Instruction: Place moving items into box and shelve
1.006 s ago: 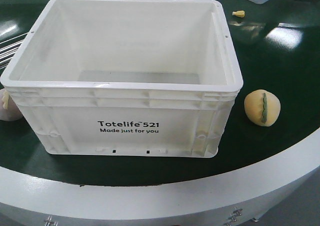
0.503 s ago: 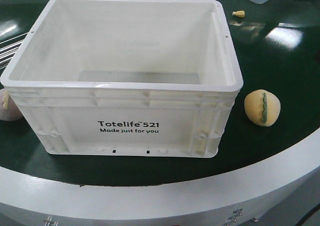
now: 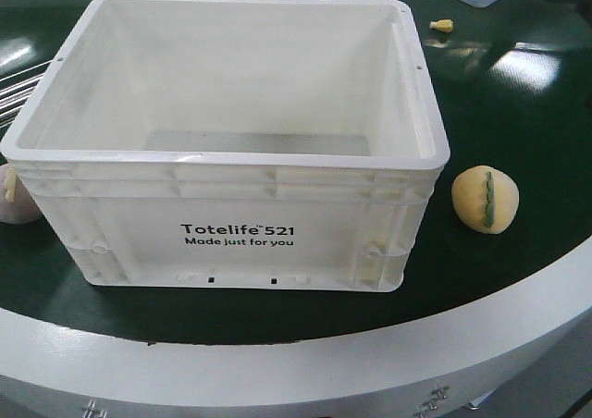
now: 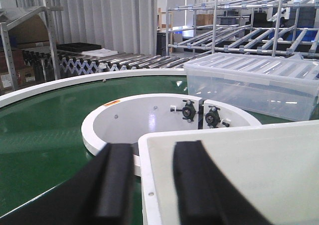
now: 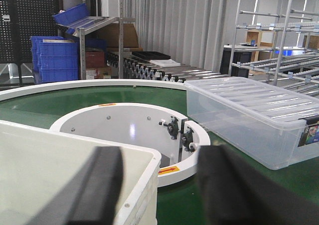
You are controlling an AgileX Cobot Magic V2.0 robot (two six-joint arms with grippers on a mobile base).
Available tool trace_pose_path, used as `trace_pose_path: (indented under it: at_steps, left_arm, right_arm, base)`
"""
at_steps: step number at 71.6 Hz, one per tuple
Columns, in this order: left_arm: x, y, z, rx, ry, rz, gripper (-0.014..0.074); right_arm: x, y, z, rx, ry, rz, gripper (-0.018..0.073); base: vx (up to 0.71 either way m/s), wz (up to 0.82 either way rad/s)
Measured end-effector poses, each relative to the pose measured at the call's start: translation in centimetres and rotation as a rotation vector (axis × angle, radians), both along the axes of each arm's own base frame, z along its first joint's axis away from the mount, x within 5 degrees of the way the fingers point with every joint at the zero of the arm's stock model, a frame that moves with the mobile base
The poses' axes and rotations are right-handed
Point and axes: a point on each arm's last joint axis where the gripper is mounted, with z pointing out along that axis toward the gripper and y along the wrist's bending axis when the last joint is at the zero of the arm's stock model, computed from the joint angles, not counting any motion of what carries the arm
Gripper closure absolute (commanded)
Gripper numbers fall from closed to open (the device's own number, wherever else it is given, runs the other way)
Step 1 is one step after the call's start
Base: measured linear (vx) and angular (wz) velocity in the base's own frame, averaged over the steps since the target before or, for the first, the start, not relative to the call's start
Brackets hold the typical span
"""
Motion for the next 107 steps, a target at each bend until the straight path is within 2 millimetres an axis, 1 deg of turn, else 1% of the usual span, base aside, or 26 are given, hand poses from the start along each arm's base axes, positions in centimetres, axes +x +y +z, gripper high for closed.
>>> trace_pose_path:
  at_steps: [4,10,33,41,49,62,69,77,83,90,96,107]
  left_arm:
    - [0.0,0.0,0.0,0.0,0.001,0.0,0.0065]
    - [0.0,0.0,0.0,0.0,0.001,0.0,0.004]
    - [0.0,0.0,0.0,0.0,0.0,0.0,0.004]
    - [0.0,0.3,0.0,0.001,0.005,0.017,0.004]
    - [-0.7,1.1,0.3,-0.001,-0.012,0.067,0.004]
    - [-2.7,2.5,0.9,0.013,-0.027,0.162,0.004]
    - [-3.4,3.0,0.9,0.053,-0.011,0.206,0.004]
    - [-3.7,3.3,0.9,0.062,0.001,0.225,0.004]
    - [-3.3,3.3,0.7,0.041,0.009,0.225,0.004]
    - [-2.0,3.4,0.6,-0.001,0.007,0.223,0.004]
    - [-0.7,3.5,0.2,-0.028,0.015,0.222,0.004]
    - [2.3,3.8,-1.1,-0.049,0.096,0.223,0.004]
  right_arm:
    - [0.0,0.0,0.0,0.0,0.0,0.0,-0.0115]
    - [0.2,0.0,-0.1,-0.002,0.006,0.0,-0.0153]
    - [0.3,0.1,-0.2,-0.002,0.011,0.0,-0.0115]
    - [0.2,-0.5,-0.1,-0.002,0.013,-0.034,-0.0111]
    - [0.0,-1.7,-0.1,-0.003,0.024,-0.113,-0.0106]
    - [-1.0,-3.9,-0.2,-0.015,0.052,-0.259,-0.0092]
    - [-1.4,-4.4,-0.3,-0.033,0.069,-0.294,-0.008]
    - [-1.4,-4.4,-0.3,-0.04,0.076,-0.297,-0.0069]
    - [-1.4,-4.4,-0.4,-0.04,0.083,-0.297,-0.0064]
    - [-0.6,-4.4,-0.7,-0.017,0.112,-0.292,-0.0051]
    - [0.8,-4.3,-1.4,0.0,0.152,-0.288,-0.0031]
    - [3.8,-4.3,-2.9,0.016,0.218,-0.286,-0.0002]
  base:
    - [0.0,0.0]
    - [0.0,0.0]
    - [0.0,0.0]
    - [0.0,0.0]
    - [0.0,0.0]
    - [0.0,0.0]
    - [0.0,0.0]
    - [0.0,0.0]
    - [0.0,0.0]
    - [0.0,0.0]
    - [0.0,0.0]
    - [0.0,0.0]
